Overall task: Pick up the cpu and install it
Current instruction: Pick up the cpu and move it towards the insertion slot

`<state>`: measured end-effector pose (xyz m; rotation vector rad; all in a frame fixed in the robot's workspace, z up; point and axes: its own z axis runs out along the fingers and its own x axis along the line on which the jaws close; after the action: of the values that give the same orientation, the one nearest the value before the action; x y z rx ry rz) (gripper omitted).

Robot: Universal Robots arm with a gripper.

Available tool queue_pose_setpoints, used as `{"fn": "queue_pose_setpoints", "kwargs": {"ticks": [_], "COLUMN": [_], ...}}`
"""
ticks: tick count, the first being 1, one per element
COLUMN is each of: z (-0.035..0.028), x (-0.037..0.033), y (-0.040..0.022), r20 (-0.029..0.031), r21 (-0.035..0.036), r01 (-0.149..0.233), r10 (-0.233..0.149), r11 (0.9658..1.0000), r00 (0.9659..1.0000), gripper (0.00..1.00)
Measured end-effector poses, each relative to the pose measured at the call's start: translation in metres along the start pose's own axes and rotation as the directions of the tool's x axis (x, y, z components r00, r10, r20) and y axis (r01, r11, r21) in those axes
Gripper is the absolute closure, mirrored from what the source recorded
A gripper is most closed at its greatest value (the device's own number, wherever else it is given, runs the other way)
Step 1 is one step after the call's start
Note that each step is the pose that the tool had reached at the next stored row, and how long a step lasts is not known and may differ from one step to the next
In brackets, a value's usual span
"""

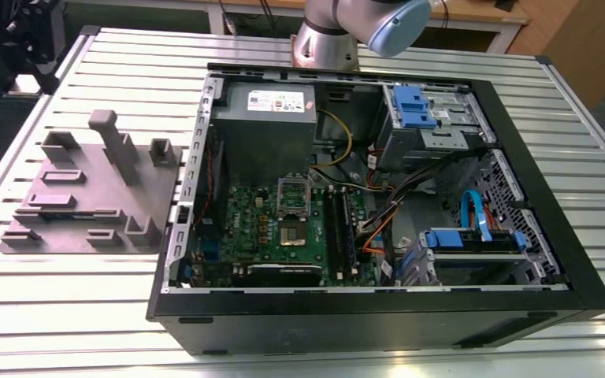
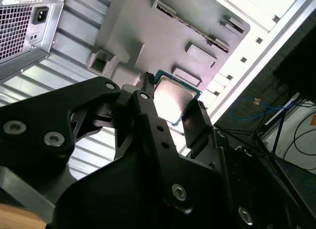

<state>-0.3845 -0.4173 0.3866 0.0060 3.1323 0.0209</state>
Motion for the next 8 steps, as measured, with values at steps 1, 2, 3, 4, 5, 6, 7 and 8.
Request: {"fn": "queue_pose_setpoints", "kwargs": {"ticks": [1, 2, 3, 4, 5, 6, 7, 8], "z": [0.0001, 0.0001, 0.0001, 0.0001, 0.0001, 0.0002, 0.0002, 0.0002], "x": [-0.0008, -0.0017, -0.0029, -0.0041, -0.0054, -0.0068, -0.0081, -0.0093], "y": [-0.0001, -0.0002, -0.0002, -0.0002, -0.0002, -0.0002, -0.0002, -0.0003], "r20": [0.0, 0.0, 0.0001, 0.0, 0.0001, 0.0001, 0.0001, 0.0001], "r21": [-0.0001, 0.0, -0.0001, 0.0, -0.0001, -0.0001, -0.0001, -0.0001], "r01": [0.0, 0.0, 0.0, 0.0, 0.0, 0.0, 0.0, 0.0], "r10": [0.0, 0.0, 0.0, 0.0, 0.0, 0.0, 0.0, 0.0], "r11": [1.0, 1.0, 1.0, 1.0, 1.0, 1.0, 1.0, 1.0], "r00": [1.0, 1.0, 1.0, 1.0, 1.0, 1.0, 1.0, 1.0], "gripper": [0.53, 0.53, 0.53, 0.53, 0.53, 0.53, 0.53, 0.53]}}
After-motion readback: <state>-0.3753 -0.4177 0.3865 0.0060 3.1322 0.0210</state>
